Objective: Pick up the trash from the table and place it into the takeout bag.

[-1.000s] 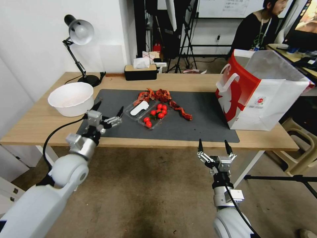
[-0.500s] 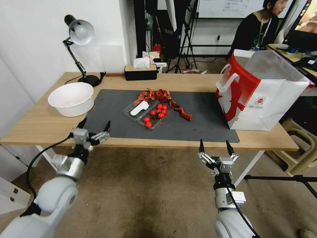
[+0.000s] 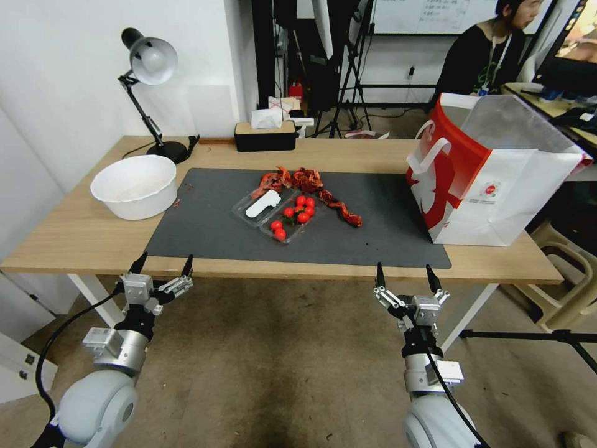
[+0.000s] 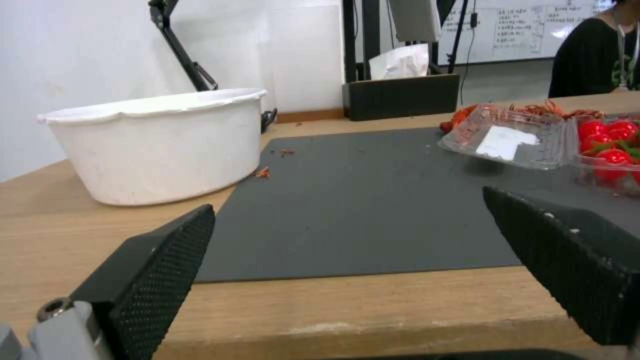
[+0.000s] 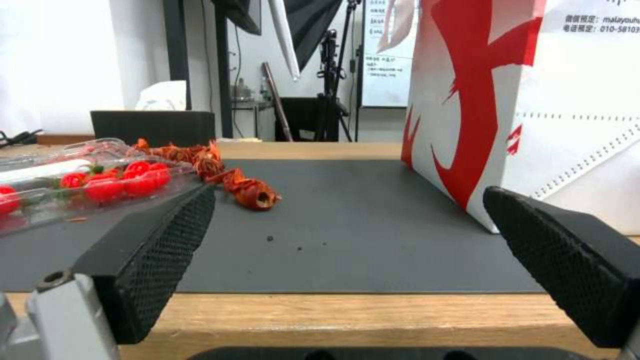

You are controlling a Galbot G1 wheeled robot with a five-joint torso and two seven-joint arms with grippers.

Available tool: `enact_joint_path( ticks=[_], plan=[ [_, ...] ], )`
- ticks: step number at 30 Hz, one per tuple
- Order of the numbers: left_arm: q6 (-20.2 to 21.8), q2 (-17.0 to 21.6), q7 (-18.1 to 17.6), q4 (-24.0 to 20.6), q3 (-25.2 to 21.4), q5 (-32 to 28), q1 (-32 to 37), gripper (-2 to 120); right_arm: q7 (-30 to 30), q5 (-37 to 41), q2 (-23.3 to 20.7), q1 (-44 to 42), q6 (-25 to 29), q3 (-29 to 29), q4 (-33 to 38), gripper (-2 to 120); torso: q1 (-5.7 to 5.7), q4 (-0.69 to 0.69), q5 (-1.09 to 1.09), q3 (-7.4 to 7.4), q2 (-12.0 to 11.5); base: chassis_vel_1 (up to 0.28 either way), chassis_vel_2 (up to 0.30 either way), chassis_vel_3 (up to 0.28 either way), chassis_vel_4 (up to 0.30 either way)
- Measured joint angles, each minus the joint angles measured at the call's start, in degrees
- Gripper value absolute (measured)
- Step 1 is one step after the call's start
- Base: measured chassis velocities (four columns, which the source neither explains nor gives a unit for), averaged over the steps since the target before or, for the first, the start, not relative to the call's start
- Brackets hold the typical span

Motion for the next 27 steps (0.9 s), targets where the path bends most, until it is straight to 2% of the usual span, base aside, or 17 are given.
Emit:
enact_joint_path(
  ticks=[27],
  plan=[
    [-3.9,-1.4,0.6,2.9,1.4,2.3,-0.2,100,0.3,0.2,0.6,-0.3,-0.1,-0.4,-1.3,100,0.0,0.0,0.0,0.0,0.0,0.0,0.0,0.0,0.0]
  ],
)
